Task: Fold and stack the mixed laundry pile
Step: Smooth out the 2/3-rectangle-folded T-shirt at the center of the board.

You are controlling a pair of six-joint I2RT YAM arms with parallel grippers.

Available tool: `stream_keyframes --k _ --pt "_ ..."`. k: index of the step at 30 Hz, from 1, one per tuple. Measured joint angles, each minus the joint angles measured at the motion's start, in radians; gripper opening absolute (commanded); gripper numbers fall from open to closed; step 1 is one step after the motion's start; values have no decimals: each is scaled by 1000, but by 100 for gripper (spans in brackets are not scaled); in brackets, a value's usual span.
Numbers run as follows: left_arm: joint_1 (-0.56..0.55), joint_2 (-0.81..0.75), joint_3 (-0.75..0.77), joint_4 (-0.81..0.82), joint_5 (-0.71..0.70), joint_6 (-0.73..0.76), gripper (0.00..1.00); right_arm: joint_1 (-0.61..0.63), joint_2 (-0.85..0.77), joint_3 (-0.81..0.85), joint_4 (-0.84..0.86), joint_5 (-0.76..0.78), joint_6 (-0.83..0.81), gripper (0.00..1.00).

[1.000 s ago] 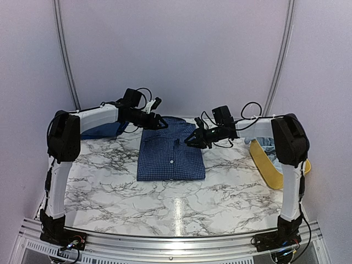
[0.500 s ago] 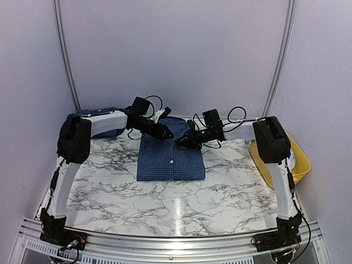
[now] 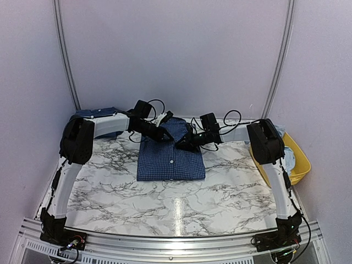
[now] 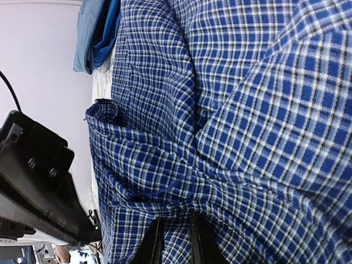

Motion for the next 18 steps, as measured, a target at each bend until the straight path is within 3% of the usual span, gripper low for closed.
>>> stream_keyframes --k 7,8,10,12,18 --pt "9 -21 -1 -13 7 18 0 2 7 8 2 -2 4 17" --pt "10 -30 -4 -15 7 23 5 2 8 11 2 -2 4 17" --pt "10 -50 -10 -18 -3 35 27 4 12 25 4 -2 4 17" --pt "10 -76 -12 -24 -39 47 38 6 14 35 4 -3 4 17" --pt "13 -102 -2 -39 -121 87 41 6 14 37 -4 -2 0 17"
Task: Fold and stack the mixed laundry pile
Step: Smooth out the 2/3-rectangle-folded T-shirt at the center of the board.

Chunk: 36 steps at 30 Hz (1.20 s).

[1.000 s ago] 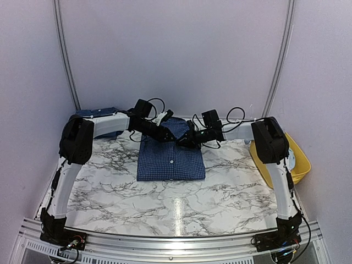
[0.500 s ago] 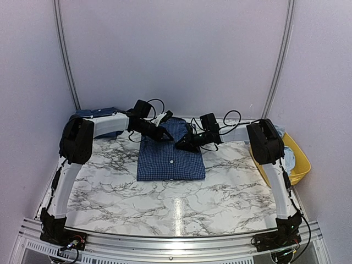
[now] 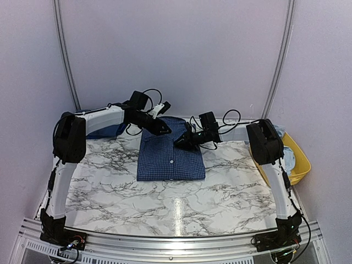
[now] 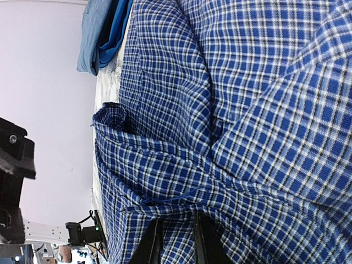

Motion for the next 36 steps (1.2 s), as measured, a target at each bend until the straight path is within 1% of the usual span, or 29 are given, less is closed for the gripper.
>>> stream_keyframes --k 2,5,7,12,14,18,20,21,24,25,31,36 --pt "2 0 0 -16 -13 13 43 0 0 0 -1 0 -1 17" --pt "2 5 0 -34 -27 35 51 0 0 0 -2 0 -1 17" --pt "1 9 0 -46 -41 51 54 0 0 0 -4 0 -1 17" --pt "1 34 0 -67 -68 74 55 0 0 0 -9 0 -1 17" --pt "1 45 0 -71 -74 80 53 0 0 0 -9 0 -1 17" --pt "-2 58 0 -94 -79 93 42 0 0 0 -9 0 -1 17" --pt "-5 58 0 -100 -82 106 34 0 0 0 -9 0 -1 17" --pt "-6 58 0 -103 -82 108 28 0 0 0 -9 0 -1 17" --pt "-10 58 0 -114 -82 126 4 0 4 8 -13 0 0 17" --pt "-10 58 0 -118 -82 128 0 0 7 14 -13 0 0 17" --pt "-11 58 -2 -125 -77 157 0 0 17 16 -16 0 0 17" --pt "-10 40 -39 -121 -74 183 0 0 23 16 -16 0 0 17"
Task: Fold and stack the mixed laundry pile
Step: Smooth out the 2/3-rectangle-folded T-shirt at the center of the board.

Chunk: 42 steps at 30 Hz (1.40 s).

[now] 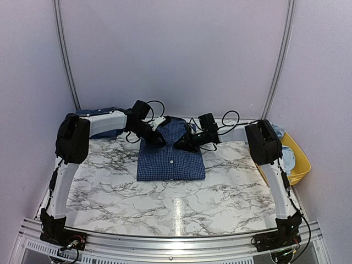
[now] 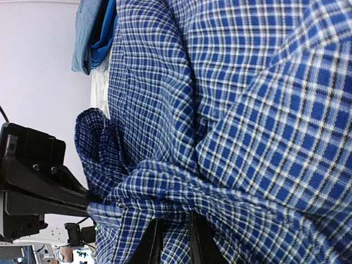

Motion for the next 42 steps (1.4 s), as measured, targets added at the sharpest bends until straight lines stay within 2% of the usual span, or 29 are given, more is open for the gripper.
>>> stream_keyframes --k 8,15,17,19,22,23,27,30,33,37,42 --pt "2 -73 -32 32 23 10 0 0 7 2 0 0 1 17" --pt "2 -95 -32 85 -9 -31 21 0 9 23 9 -2 5 22" --pt "6 -95 -31 91 -47 -63 33 0 9 30 13 -3 8 25" --pt "16 -95 -31 107 -93 -110 55 -8 6 40 16 -2 5 29" --pt "46 -96 -35 134 -182 -177 96 -20 -16 43 -6 2 -9 37" --pt "55 -101 -43 145 -204 -192 99 -26 -27 43 -16 5 -19 40" --pt "92 -172 -134 170 -282 -299 99 -69 -110 43 -95 10 -89 48" --pt "109 -273 -234 201 -279 -408 99 -89 -182 31 -121 -2 -135 52" --pt "123 -386 -335 269 -191 -543 99 -79 -275 -29 -121 -45 -166 54" --pt "114 -490 -476 425 -33 -723 99 -9 -348 -121 -92 -119 -176 53" --pt "-5 -493 -597 514 39 -856 99 85 -352 -270 -18 -187 -152 50"
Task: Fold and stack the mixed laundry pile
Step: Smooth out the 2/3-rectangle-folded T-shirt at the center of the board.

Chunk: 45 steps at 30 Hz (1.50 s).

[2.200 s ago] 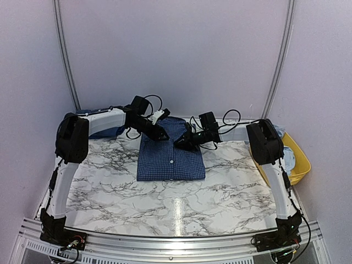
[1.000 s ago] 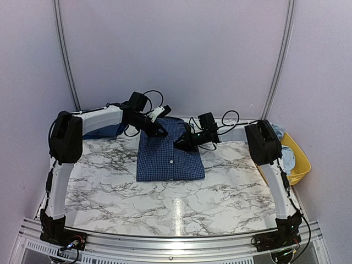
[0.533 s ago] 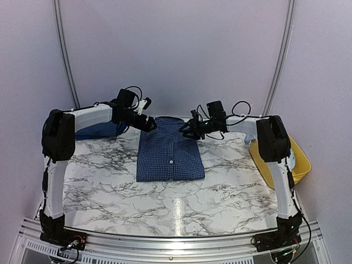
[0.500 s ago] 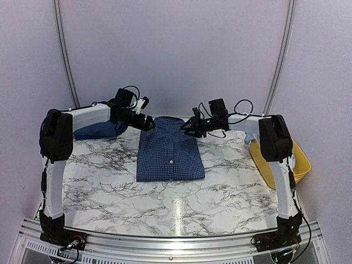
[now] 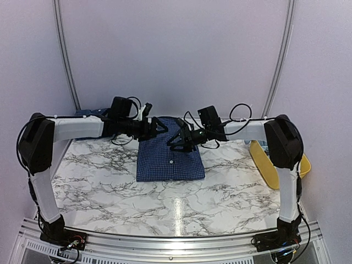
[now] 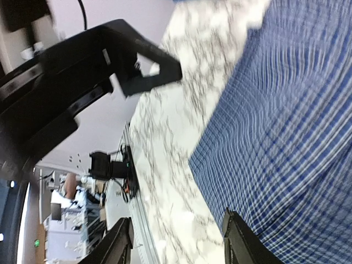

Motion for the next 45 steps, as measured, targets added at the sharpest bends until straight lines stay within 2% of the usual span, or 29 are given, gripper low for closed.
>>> stream_keyframes --k 5,10,11,15,19,23,28,30,37,40,45 --pt "-70 112 -24 90 21 -128 99 -6 120 -34 101 -35 51 48" --pt "3 276 -24 140 -21 -230 99 -55 251 -10 192 -96 86 48" --pt "23 294 -24 186 12 -246 99 -59 253 -5 203 -95 87 48" --pt "58 296 -23 213 -13 -259 99 -64 254 8 203 -95 84 51" --pt "50 224 -87 191 -48 -233 99 -66 199 -4 153 -87 72 54" --pt "39 50 -170 138 -66 -193 99 -74 28 -76 105 -84 40 54" --pt "10 -171 -286 176 -106 -247 99 -76 -154 -180 73 -92 -27 54" --pt "-24 -175 -285 181 -92 -259 99 -76 -164 -219 66 -95 -42 54" --pt "-167 65 -180 208 -14 -324 99 -75 -16 -245 60 -85 -43 52" --pt "-172 138 -229 230 -19 -376 99 -74 68 -232 91 -82 -21 51" --pt "-141 133 -332 383 -1 -446 98 -69 114 -235 138 -103 -15 50"
